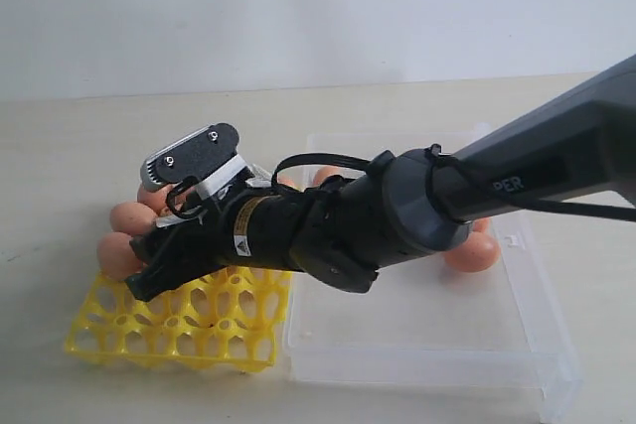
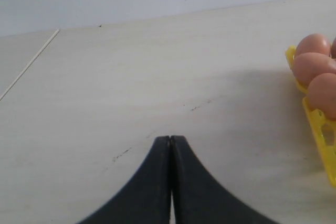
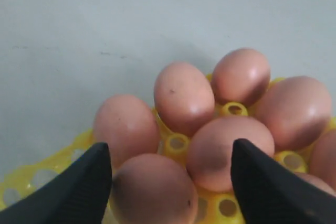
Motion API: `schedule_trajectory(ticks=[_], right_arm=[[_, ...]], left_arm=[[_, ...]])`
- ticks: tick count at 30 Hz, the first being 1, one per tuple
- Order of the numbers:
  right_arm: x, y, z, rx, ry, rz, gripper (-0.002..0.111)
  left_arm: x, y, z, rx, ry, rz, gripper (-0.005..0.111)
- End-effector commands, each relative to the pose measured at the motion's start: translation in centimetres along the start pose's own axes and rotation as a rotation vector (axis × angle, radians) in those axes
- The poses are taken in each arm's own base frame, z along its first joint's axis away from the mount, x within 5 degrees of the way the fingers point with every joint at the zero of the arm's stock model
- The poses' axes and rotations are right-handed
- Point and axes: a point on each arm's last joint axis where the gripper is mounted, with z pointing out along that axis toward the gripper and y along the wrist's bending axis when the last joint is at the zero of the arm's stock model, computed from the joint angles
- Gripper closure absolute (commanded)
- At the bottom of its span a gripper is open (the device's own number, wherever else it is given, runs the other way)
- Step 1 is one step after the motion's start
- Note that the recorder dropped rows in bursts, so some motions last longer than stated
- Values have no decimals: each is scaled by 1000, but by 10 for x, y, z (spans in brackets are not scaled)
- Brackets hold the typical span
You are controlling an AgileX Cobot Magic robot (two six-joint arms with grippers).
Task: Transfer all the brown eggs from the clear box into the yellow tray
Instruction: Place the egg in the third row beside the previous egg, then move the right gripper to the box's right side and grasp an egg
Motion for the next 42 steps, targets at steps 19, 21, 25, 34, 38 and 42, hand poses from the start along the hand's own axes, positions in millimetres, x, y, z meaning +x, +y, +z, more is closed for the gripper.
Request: schedule_trajectory(ticks=[19, 21, 25, 34, 38, 42], right_arm=[[-42, -97, -169, 298, 859, -94, 91], [-36, -101, -170, 252, 927, -160, 77], [-24, -103, -164, 110, 1030, -371, 47], [-2, -128, -143, 81, 1081, -518, 51], [9, -133, -131, 75, 1099, -550, 51], [26, -138, -122, 46, 1152, -535, 53]], left_arm=[[-2, 0, -1, 4, -19, -7, 107], [-2, 0, -1, 4, -19, -7, 107], [-2, 0, -1, 4, -19, -7, 107], [-2, 0, -1, 4, -19, -7, 107], [-2, 0, -1, 4, -19, -7, 107], [-2, 0, -1, 4, -19, -7, 107]])
